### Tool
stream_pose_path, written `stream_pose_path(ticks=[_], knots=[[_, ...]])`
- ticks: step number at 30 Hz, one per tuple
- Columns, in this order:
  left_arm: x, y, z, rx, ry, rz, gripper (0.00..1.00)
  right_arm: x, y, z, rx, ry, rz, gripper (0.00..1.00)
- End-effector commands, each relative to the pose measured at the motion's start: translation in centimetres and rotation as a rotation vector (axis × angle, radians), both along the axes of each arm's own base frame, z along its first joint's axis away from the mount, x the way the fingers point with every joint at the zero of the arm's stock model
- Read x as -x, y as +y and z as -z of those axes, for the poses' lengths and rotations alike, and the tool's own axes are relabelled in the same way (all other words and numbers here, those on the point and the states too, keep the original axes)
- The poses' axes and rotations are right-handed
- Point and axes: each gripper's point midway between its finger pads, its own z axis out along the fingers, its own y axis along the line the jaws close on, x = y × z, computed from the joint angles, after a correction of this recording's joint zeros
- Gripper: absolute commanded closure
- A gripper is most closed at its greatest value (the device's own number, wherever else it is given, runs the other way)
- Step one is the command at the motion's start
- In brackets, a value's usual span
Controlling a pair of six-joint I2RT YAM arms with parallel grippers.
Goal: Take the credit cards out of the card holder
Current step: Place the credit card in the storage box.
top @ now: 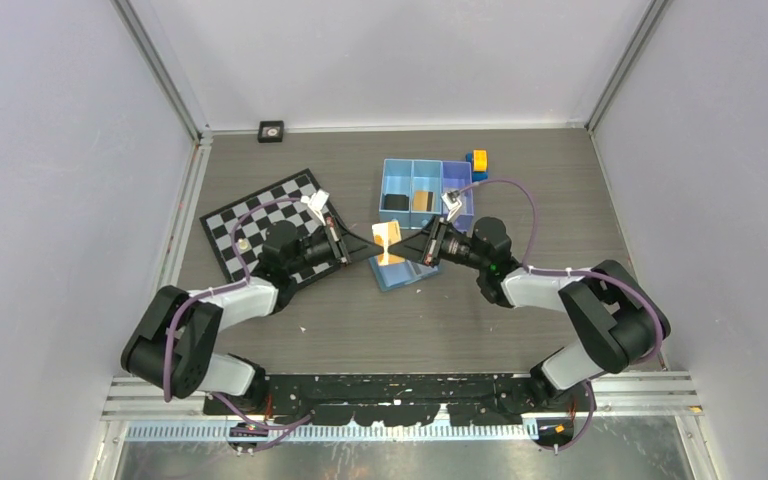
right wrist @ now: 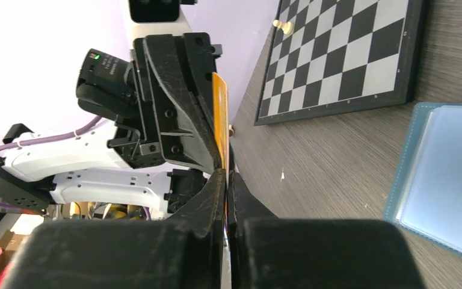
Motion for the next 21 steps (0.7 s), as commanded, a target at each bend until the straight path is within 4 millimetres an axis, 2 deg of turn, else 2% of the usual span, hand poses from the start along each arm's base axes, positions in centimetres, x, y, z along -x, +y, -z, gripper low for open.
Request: stream_pose_path(ticks=[1,5,10,11,12,14,15,17,21], knots=[[0.0,-0.5,-2.3,0.039,-0.091,0.027,0.91,0.1,0.4,-3.0,-0.065,-0.094,-0.017,0.98],[-0.2,0.0,-1.4,-0.019,-0.081,-0.003,0.68,-1.0,-1.0,-2.5,-0.014,-0.089,0.069,1.00],[-0.9,1.4,-0.1,-0.137,-0.066,-0.110,0.35,-3.4,-4.2,-0.7,0.123,-0.037,0.234,1.00],[-1.2,2.1,0.4,-0.175,-0.049,-0.161,0.19,-3.9,-5.0,-0.3,0.162,-0.024,0.272,1.00],[-1.5,2.9,1.2,-0.222,-0.007,-0.213,0.08,-4.6,-5.9,0.0,0.208,-0.019,0.318,1.00],[-2.1,4.4,1.8,-0.324,0.050,-0.299,0.05,-5.8,-8.1,1.0,0.323,0.011,0.435,0.99],[-2.2,5.0,1.7,-0.362,0.060,-0.328,0.04,-6.6,-9.2,0.9,0.362,0.009,0.507,0.99],[-2.7,6.4,1.1,-0.415,0.063,-0.399,0.04,-7.5,-10.6,0.1,0.403,0.006,0.589,1.00],[-3.5,9.1,1.5,-0.498,0.063,-0.542,0.03,-9.4,-12.4,-1.6,0.523,-0.016,0.676,1.00]])
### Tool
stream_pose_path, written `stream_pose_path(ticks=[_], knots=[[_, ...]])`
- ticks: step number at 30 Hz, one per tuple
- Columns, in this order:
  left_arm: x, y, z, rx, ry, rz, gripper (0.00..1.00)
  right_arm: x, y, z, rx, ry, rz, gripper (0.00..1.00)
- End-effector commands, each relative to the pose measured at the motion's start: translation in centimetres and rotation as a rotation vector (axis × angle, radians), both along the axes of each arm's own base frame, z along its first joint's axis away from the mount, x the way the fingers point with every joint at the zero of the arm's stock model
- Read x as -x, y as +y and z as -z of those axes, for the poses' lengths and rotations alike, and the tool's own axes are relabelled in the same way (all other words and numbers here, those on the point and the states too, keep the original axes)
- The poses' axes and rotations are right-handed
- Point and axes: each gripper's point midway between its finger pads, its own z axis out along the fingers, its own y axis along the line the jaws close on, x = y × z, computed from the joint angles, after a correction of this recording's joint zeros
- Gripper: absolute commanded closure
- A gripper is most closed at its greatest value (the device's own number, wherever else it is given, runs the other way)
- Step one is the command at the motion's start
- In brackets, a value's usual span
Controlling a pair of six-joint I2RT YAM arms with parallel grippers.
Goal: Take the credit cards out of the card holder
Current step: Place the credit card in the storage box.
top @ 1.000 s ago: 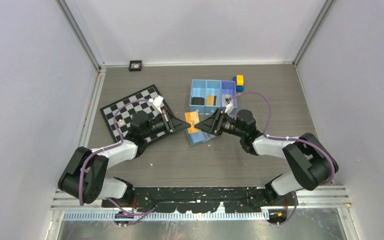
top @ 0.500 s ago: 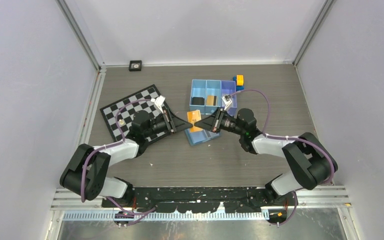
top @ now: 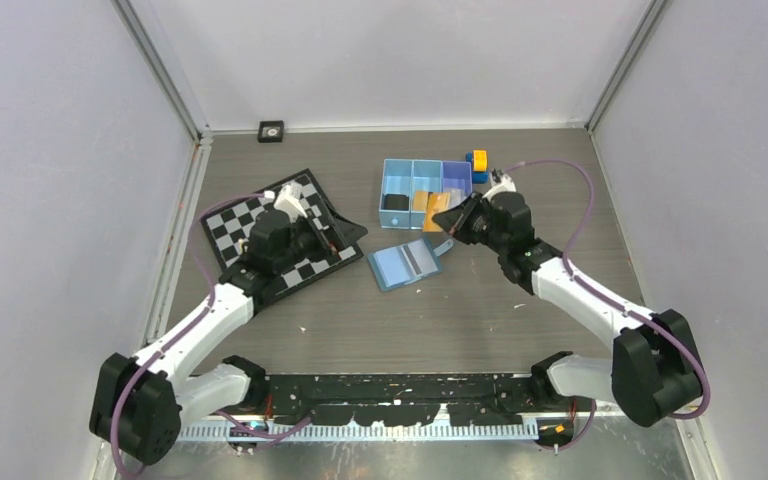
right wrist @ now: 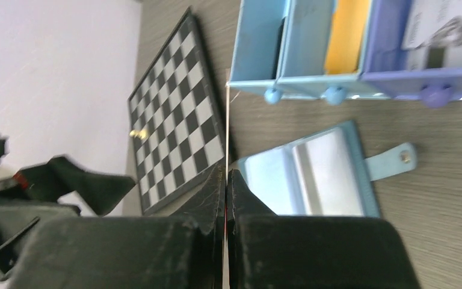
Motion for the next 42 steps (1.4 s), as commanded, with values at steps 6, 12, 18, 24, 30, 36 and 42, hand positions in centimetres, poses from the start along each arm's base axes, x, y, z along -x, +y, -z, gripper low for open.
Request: stream_pose_path(ticks=[6,12,18,24,30,36,42], knots=[[-0.9,2.8,4.4,-0.164,0.046,-0.125,0.06,-5.8,-4.9,-1.7,0.328,0.010,0.160,1.00],[-0.8,0.8,6.2,-0.142,0.091,-0.019,0.12,-8.2,-2.8,0.0,0.267,0.061,0.048,1.00],[-0.7,0.1,7.2,-0.137,0.111,0.021,0.16,-10.7,-1.4,1.6,0.227,0.112,0.033,0.99],[-0.6,-0.3,7.0,-0.116,0.111,0.043,0.16,-12.5,-0.2,4.2,0.198,0.155,0.020,0.99],[-0.5,-0.1,7.1,-0.123,0.104,0.031,0.17,-13.9,0.5,5.9,0.194,0.181,0.014,0.99],[-0.7,-0.2,7.8,-0.128,0.123,0.035,0.17,-14.7,1.8,6.4,0.151,0.181,-0.021,0.94],[-0.6,-0.3,8.1,-0.126,0.136,0.039,0.17,-13.9,1.8,4.7,0.181,0.161,-0.020,0.71]])
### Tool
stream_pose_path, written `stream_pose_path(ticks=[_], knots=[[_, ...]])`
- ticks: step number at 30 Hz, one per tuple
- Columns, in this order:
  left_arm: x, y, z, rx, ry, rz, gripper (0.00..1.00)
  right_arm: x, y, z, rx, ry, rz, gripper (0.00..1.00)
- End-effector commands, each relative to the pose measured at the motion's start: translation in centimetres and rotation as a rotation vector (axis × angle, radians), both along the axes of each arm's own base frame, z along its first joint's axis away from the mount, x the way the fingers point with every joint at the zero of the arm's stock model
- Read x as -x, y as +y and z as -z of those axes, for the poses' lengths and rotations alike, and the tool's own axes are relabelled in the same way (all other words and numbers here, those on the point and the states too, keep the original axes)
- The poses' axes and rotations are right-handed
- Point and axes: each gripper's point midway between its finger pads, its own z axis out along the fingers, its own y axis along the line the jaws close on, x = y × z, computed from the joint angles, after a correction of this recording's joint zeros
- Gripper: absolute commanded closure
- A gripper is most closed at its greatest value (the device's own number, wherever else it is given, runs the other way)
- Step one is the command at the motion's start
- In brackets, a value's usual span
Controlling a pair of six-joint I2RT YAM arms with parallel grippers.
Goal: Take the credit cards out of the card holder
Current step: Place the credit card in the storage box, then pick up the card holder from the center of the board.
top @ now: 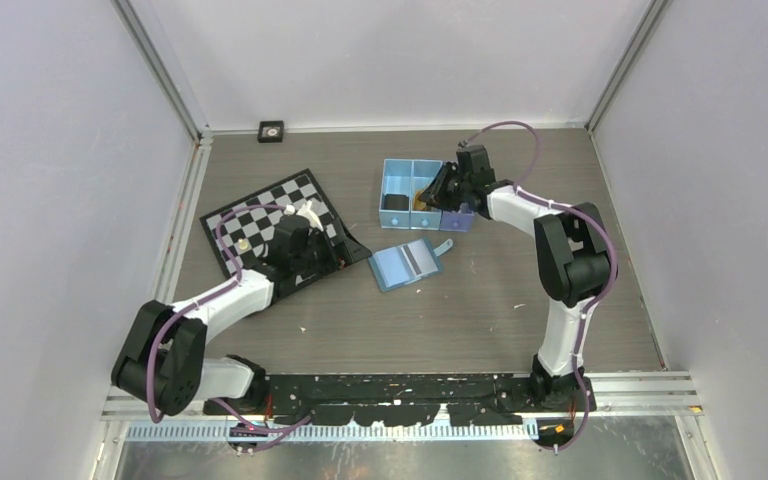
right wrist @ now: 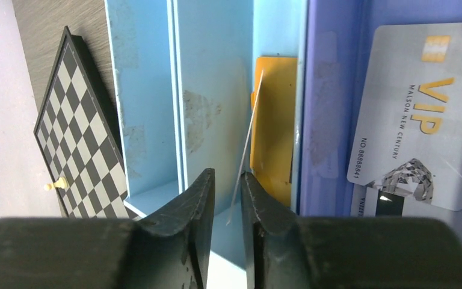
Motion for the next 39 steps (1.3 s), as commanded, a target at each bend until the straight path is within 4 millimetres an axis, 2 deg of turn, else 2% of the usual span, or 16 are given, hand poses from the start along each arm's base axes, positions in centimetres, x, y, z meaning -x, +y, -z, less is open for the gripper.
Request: stream_pose_path(ticks=[1,7,10,12,15,17,18,20,21,22,24,27,29,34,36,39], knots=[[-0.3,-0.5,-0.8,0.020,-0.043,0.023,0.17,-0.7,0.6,-5.6,-0.021,-0.124,-0.001,0.68],[-0.3,0.3,-0.4,-0.010,-0.039,-0.012,0.14,1.5,-0.2,-9.3,0.026,-0.195,0.005,0.54],[-0.5,1.5,-0.7,-0.046,-0.045,-0.070,0.07,2.9,-0.4,-10.7,0.028,-0.203,-0.003,0.53],[-0.4,2.7,-1.7,-0.060,-0.037,-0.128,0.01,4.6,0.0,-11.4,0.039,-0.189,-0.024,0.53],[0.1,4.8,-3.1,-0.048,-0.050,-0.253,0.00,8.4,1.4,-12.7,0.127,-0.228,-0.085,0.52],[0.4,5.9,-3.9,0.010,-0.061,-0.355,0.00,10.3,1.0,-13.3,0.192,-0.258,-0.081,0.46],[0.2,6.2,-4.3,0.069,-0.072,-0.406,0.00,11.0,0.6,-13.3,0.212,-0.266,-0.069,0.40],[-0.1,6.2,-4.8,0.170,-0.094,-0.434,0.00,11.7,-0.8,-12.8,0.222,-0.268,-0.003,0.21],[-0.3,6.2,-4.9,0.191,-0.106,-0.440,0.00,11.9,-1.7,-12.6,0.225,-0.276,0.043,0.18],[-0.3,5.9,-5.0,0.200,-0.109,-0.422,0.00,12.4,-2.1,-11.3,0.226,-0.259,0.049,0.18],[-0.7,5.7,-5.0,0.176,-0.107,-0.402,0.01,13.1,-1.9,-10.4,0.204,-0.260,0.029,0.17],[-0.9,4.9,-3.9,0.157,-0.068,-0.362,0.04,13.6,-2.4,-9.1,0.166,-0.290,0.064,0.16],[-0.9,4.0,-3.0,0.150,-0.064,-0.307,0.05,13.8,-2.5,-9.2,0.112,-0.344,0.077,0.01],[-0.2,2.1,-2.1,0.102,-0.028,-0.149,0.07,14.7,-4.4,-9.3,0.163,-0.342,0.120,0.00],[0.0,2.2,-1.2,0.075,-0.024,-0.133,0.07,14.9,-4.7,-8.1,0.172,-0.308,0.130,0.00],[0.3,1.1,-0.7,0.106,-0.035,-0.078,0.10,14.9,-4.2,-6.6,0.189,-0.266,0.098,0.00]])
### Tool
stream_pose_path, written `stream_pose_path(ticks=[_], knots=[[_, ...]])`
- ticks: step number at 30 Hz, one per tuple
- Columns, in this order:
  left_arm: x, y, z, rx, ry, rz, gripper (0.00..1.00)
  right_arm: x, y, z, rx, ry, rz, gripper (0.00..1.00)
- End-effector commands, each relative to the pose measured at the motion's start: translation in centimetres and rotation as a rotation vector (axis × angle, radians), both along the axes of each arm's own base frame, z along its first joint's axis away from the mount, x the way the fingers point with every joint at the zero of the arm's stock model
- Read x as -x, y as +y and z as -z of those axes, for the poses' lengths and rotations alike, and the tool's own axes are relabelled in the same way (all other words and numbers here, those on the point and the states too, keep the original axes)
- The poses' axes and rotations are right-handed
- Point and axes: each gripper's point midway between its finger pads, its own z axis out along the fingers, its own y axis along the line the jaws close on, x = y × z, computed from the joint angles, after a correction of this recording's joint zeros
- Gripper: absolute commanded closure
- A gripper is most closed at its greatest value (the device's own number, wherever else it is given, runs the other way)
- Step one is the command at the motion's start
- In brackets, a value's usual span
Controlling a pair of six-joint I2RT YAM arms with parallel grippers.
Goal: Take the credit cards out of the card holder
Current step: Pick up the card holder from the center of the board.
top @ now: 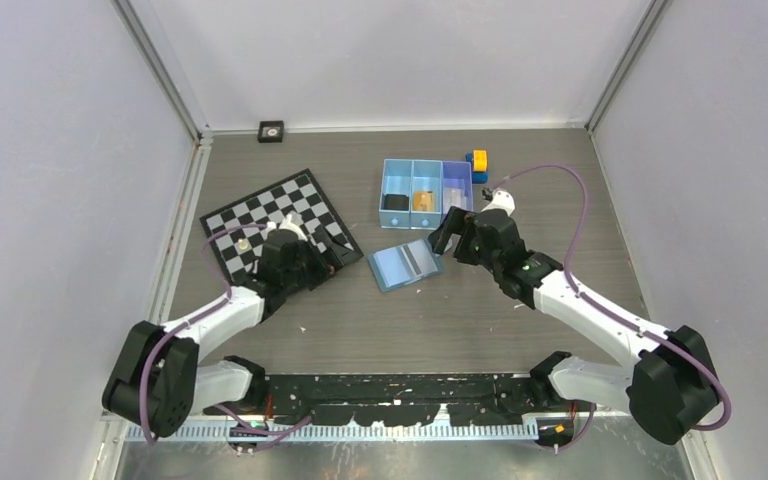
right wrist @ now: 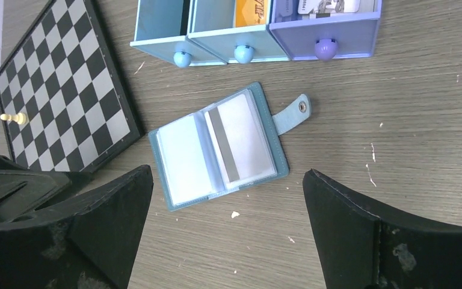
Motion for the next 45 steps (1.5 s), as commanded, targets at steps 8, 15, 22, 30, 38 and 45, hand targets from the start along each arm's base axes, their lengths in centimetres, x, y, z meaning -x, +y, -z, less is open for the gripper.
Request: stream_pose_path(ticks=[8,15,22,30,38,45], knots=[[-0.2,-5.8,1.9,-0.020,-0.021,0.240,0.18,-1.7,1.9,3.1,-0.018,0.075,-0.029,0.08],[0.1,-7.5,4.8,0.011,0.117,0.303,0.20,-2.4,2.3,5.9,0.001,0.133,-0.019,0.13],[-0.2,-8.8,5.5,0.049,0.127,0.340,0.28,-3.7,2.6,7.7,0.051,0.161,-0.012,0.17],[-0.3,-10.5,6.1,0.045,0.120,0.385,0.33,-4.5,2.6,9.6,0.102,0.194,-0.004,0.18],[-0.7,-11.2,6.1,0.035,0.099,0.410,0.39,-3.9,3.9,10.8,0.042,0.249,-0.047,0.27],[-1.4,-11.2,6.2,0.014,0.086,0.401,0.41,-3.2,4.4,10.9,0.014,0.268,-0.070,0.33]])
